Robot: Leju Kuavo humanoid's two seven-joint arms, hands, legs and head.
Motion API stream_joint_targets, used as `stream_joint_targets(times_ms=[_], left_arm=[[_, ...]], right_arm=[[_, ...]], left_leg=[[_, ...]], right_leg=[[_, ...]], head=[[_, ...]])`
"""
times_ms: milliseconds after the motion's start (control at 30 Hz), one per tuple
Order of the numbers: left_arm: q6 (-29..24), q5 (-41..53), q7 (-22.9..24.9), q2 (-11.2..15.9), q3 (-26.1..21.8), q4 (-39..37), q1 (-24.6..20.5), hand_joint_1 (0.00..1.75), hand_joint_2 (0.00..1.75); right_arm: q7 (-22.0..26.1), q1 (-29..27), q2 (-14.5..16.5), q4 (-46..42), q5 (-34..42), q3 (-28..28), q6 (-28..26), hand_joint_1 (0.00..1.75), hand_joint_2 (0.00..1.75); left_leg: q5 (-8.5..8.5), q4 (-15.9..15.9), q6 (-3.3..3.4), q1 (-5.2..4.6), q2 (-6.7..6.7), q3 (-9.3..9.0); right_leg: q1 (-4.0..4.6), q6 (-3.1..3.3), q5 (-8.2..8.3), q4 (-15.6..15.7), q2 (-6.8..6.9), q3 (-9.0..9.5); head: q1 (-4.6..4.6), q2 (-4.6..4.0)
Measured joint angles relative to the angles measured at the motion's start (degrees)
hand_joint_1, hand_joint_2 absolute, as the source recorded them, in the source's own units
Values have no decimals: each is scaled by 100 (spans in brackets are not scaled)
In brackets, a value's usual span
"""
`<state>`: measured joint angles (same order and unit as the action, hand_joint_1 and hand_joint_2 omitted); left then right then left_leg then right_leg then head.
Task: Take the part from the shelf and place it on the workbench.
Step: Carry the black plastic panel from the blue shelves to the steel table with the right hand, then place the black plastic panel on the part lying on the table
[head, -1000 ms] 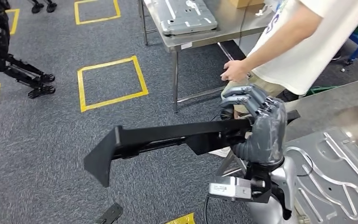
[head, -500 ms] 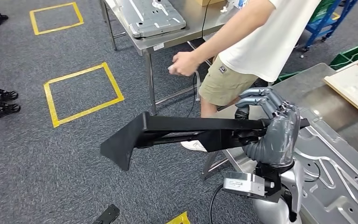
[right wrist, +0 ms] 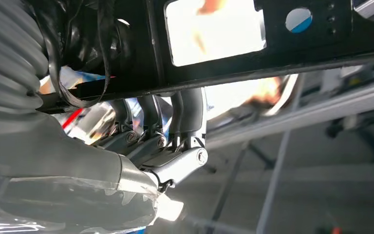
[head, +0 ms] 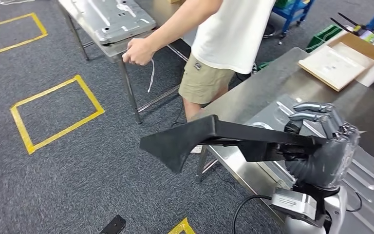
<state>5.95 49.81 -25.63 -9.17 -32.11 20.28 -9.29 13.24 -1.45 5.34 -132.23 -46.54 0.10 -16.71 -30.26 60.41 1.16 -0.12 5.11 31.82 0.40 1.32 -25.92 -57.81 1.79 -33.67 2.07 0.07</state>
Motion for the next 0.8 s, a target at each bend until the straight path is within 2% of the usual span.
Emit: stream_joint_targets(times_ms=[67,100,133,167,200,233,300,333,367,433,467,500,567,633,667,700,733,800], left_arm=[[2,-7,-23,22,0,-1,40,0,175],[2,-10,-31,31,0,-2,69,0,175],[2,-12,-36,40,0,-4,99,0,175],[2,-13,-40,48,0,-7,120,0,175],[1,-13,-43,56,0,-9,132,0,175],[-1,-13,-44,63,0,-11,136,0,175],[-9,-14,-52,75,0,-13,131,0,175],[-13,-15,-57,78,0,-14,132,0,175],[-15,-16,-65,80,0,-15,134,0,175],[-14,-21,-96,78,0,-17,129,0,175],[-12,-28,-117,80,0,-19,121,0,175],[-8,-37,-140,82,0,-20,115,0,175],[1,-52,-177,91,-1,-23,120,0,175],[12,-57,-199,101,-1,-28,140,0,175],[24,-61,-211,106,-1,-33,148,0,175],[42,-66,-229,110,-1,-37,150,0,175],[66,-72,-252,111,0,-39,149,0,175],[104,-79,-293,112,0,-42,144,0,175]], right_arm=[[52,-97,38,-37,29,-104,-31,175,175],[71,-140,55,-42,42,-143,-45,175,175],[88,-188,65,-45,55,-181,-57,175,175],[99,-230,71,-48,66,-216,-68,175,175],[103,-260,75,-50,73,-245,-74,175,175],[106,-279,79,-54,81,-272,-78,175,175],[115,-299,97,-66,96,-321,-90,175,175],[122,-309,107,-75,104,-345,-97,175,175],[127,-326,116,-87,108,-372,-107,175,175],[136,-378,123,-121,113,-449,-119,175,175],[136,-405,124,-138,114,-498,-125,175,175],[136,-419,124,-151,118,-550,-128,175,175],[136,-435,126,-163,130,-641,-133,175,175],[136,-451,130,-163,148,-737,-132,175,175],[136,-461,132,-161,154,-788,-128,175,175],[136,-466,133,-159,157,-843,-121,175,175],[135,-467,135,-157,158,-897,-110,175,175],[131,-463,140,-154,157,-1011,-86,175,175]], left_leg=[[-321,603,-48,26,-341,259],[-480,987,-66,37,-433,448],[-562,1282,-84,47,-467,606],[-527,1384,-98,57,-476,679],[-380,1263,-108,68,-484,647],[-152,942,-115,85,-528,518],[164,223,-110,120,-747,203],[217,15,-100,128,-839,107],[202,-60,-79,122,-883,70],[220,-88,-11,111,-790,58],[239,-112,32,114,-728,50],[258,-141,73,122,-664,43],[272,-174,125,123,-525,35],[261,-175,142,113,-369,39],[252,-174,143,111,-290,37],[241,-174,140,110,-216,29],[227,-174,132,110,-149,14],[191,-175,100,97,-33,-30]], right_leg=[[-33,30,28,51,-141,41],[-38,38,29,46,-219,40],[-42,37,27,39,-306,38],[-46,33,23,27,-393,38],[-52,21,15,9,-483,37],[-62,1,0,-20,-571,36],[-74,-59,-43,-108,-724,8],[-78,-94,-56,-146,-788,-19],[-82,-130,-57,-165,-846,-47],[-97,-197,-40,-162,-934,-86],[-93,-226,-60,-190,-857,-106],[-86,-253,-132,-294,-712,-159],[-78,-303,-439,-825,-350,-416],[-105,-346,-728,-1517,-228,-763],[-118,-358,-742,-1680,-213,-847],[-125,-362,-645,-1621,-197,-819],[-126,-355,-464,-1348,-162,-676],[-81,-298,-130,-552,63,-256]], head=[[2,1],[3,2],[2,2],[2,2],[2,1],[2,1],[0,0],[0,0],[0,0],[3,0],[0,0],[-3,0],[-10,2],[-12,2],[-11,1],[-12,1],[-12,0],[-12,0]])
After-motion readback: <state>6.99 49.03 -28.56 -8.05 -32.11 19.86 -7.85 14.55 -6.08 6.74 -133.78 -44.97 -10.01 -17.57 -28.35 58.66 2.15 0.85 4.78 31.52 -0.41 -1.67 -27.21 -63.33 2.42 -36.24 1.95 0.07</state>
